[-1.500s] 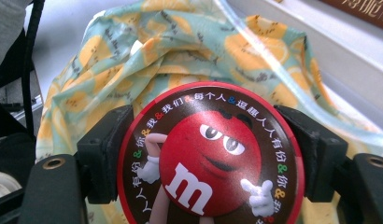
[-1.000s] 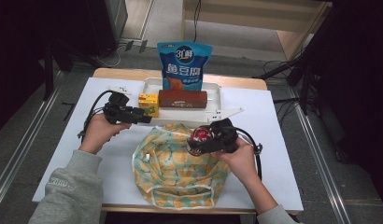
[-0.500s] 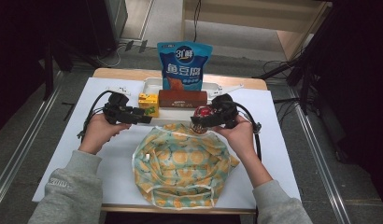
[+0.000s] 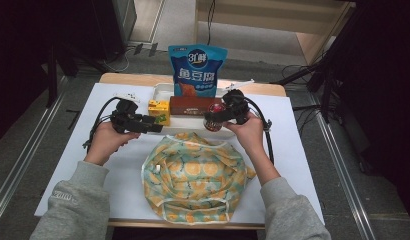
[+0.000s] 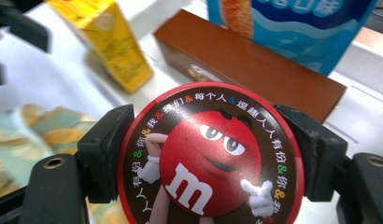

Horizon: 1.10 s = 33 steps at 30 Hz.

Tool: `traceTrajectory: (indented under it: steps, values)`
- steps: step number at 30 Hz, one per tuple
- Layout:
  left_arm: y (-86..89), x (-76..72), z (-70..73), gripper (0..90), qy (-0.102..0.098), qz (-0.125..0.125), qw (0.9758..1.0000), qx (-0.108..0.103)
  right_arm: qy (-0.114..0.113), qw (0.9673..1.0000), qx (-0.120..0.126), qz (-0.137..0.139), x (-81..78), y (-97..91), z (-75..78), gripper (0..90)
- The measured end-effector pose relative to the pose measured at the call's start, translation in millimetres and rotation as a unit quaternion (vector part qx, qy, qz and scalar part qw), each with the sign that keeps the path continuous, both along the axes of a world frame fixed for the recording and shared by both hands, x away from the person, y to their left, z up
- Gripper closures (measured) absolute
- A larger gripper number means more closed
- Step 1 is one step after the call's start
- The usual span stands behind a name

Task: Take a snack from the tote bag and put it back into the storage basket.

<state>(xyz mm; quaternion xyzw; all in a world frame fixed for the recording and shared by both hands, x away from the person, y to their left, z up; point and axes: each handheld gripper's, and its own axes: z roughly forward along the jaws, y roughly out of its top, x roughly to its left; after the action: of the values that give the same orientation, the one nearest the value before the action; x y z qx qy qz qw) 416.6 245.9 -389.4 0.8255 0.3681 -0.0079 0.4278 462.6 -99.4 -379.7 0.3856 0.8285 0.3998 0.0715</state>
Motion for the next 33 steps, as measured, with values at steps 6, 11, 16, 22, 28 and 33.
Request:
traceTrajectory:
  steps: [6, 11, 16, 22, 28, 33]
  values:
    - [-0.1, -0.2, 0.3, 39.6, -0.001, -0.004, 1.0000, -0.002, 0.008, 0.9997, -0.005, -0.024, 16.8, 0.7, -13.9, 25.3]
    - [-0.2, -0.1, -0.1, 39.7, -0.001, -0.005, 1.0000, -0.003, 0.015, 0.9990, 0.001, -0.042, 25.0, 0.0, -24.2, 25.3]
    - [-0.7, 0.2, -0.7, 39.7, -0.001, -0.008, 1.0000, -0.001, 0.021, 0.9985, -0.017, -0.047, 29.1, 3.2, -33.0, 25.3]
    - [-1.6, -0.2, -1.2, 39.7, -0.001, -0.009, 1.0000, 0.000, 0.029, 0.9978, -0.028, -0.052, 32.2, 6.3, -44.7, 25.2]
    - [-1.7, -0.3, -1.3, 39.7, -0.001, -0.011, 0.9999, 0.001, 0.020, 0.9981, -0.022, -0.054, 30.6, 8.7, -49.8, 24.4]
    - [-2.0, -0.6, -1.2, 39.7, -0.002, -0.013, 0.9999, 0.004, 0.029, 0.9978, -0.020, -0.056, 29.1, 10.4, -50.9, 23.1]
